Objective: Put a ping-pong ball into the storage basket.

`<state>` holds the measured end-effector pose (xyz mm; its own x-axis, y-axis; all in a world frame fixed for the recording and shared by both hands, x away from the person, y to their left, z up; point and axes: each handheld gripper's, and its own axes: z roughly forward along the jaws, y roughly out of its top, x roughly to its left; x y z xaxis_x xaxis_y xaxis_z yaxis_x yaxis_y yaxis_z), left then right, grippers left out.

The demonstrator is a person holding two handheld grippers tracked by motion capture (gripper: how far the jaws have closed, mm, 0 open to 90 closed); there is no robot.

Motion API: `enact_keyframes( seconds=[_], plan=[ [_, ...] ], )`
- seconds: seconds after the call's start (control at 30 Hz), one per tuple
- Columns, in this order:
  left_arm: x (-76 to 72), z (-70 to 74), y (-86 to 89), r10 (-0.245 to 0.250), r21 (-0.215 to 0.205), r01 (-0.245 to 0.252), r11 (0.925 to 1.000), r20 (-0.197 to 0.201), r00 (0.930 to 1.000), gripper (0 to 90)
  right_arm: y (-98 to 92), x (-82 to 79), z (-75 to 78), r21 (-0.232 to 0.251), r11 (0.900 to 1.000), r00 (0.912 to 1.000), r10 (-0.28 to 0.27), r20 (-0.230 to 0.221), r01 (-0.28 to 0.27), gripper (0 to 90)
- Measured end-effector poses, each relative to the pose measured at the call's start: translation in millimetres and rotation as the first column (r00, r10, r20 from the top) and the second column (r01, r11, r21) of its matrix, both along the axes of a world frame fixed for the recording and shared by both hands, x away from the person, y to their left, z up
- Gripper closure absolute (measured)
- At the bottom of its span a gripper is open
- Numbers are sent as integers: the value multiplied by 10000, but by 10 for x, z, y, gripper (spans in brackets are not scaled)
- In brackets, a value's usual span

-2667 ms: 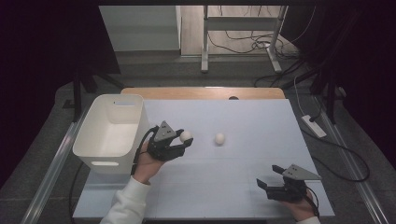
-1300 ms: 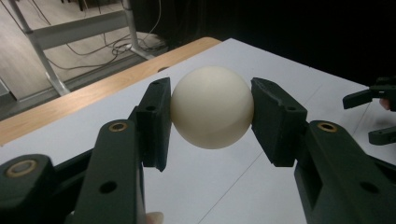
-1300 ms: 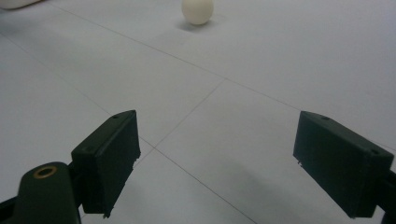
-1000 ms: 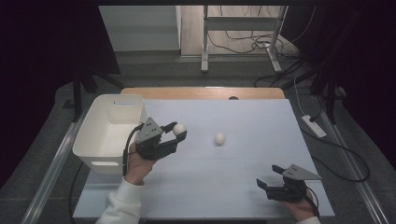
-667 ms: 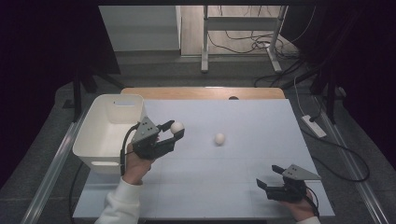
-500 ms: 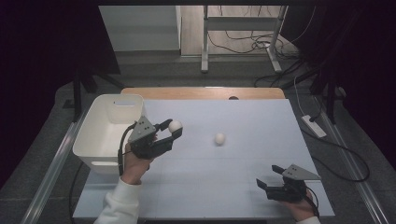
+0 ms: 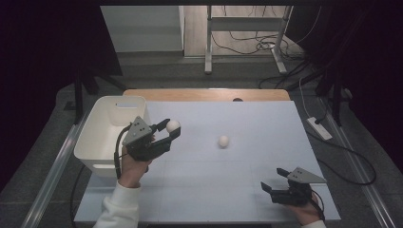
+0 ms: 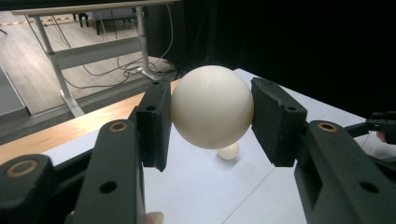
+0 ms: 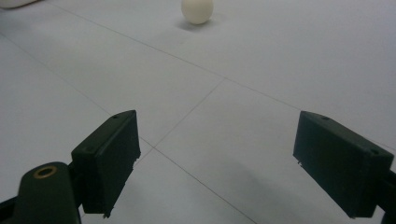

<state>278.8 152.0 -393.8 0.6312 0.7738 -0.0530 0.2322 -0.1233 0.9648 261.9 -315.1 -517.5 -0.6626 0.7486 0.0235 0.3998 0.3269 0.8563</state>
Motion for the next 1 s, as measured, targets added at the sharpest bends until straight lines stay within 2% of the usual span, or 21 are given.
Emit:
enact_keyframes(
  seconds=[0.6, 1.0],
  plan=[
    [-28, 56, 177, 464, -291, -459, 9985, 173, 9988, 508, 0, -1, 1, -4, 10000, 10000, 0, 12, 0, 147],
    [-21, 78, 345, 781, -399, -780, 9962, 2, 9969, 508, 0, -2, 1, -23, 10000, 10000, 7, 14, -7, 148]
  ],
)
